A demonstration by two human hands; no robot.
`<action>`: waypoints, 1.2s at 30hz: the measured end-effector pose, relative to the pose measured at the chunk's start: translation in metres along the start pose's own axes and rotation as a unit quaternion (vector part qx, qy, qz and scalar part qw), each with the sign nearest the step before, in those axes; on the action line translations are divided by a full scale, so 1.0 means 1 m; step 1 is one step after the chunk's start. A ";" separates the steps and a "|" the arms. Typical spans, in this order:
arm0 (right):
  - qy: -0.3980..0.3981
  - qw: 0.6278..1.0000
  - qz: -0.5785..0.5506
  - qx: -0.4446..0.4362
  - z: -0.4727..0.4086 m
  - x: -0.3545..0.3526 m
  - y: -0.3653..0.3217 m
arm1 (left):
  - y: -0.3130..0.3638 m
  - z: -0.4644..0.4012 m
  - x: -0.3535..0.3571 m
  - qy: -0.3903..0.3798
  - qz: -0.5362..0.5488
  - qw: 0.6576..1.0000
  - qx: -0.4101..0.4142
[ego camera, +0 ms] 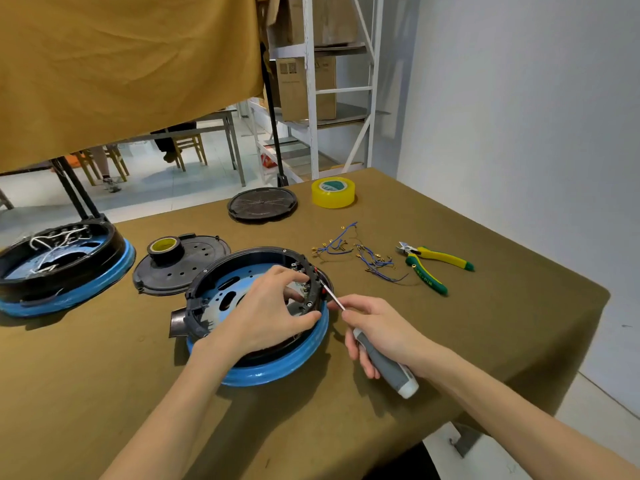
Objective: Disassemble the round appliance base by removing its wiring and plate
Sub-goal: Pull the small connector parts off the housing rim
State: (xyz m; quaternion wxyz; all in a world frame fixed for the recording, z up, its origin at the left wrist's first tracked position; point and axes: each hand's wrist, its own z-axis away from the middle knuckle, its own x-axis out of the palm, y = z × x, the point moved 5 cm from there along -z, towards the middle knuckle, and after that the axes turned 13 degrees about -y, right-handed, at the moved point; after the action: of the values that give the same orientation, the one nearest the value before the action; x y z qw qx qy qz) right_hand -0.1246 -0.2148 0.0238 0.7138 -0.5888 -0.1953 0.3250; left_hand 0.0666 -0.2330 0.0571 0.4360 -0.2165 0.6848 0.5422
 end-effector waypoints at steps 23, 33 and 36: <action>0.024 0.992 -0.093 0.076 -0.013 0.011 -0.009 | -0.018 -0.007 -0.008 -0.009 0.022 0.999 0.032; 0.099 0.992 -0.032 0.067 -0.030 0.048 0.002 | -0.015 -0.007 -0.006 0.015 0.020 0.999 0.044; 0.115 0.985 -0.095 0.090 -0.030 0.044 0.004 | -0.016 -0.006 -0.007 0.030 0.023 0.999 0.036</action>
State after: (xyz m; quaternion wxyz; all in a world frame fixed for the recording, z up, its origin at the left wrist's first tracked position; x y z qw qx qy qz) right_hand -0.0742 -0.2052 0.0084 0.8094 -0.5342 -0.1366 0.2020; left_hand 0.0803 -0.2450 0.0547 0.4103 -0.2008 0.7213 0.5207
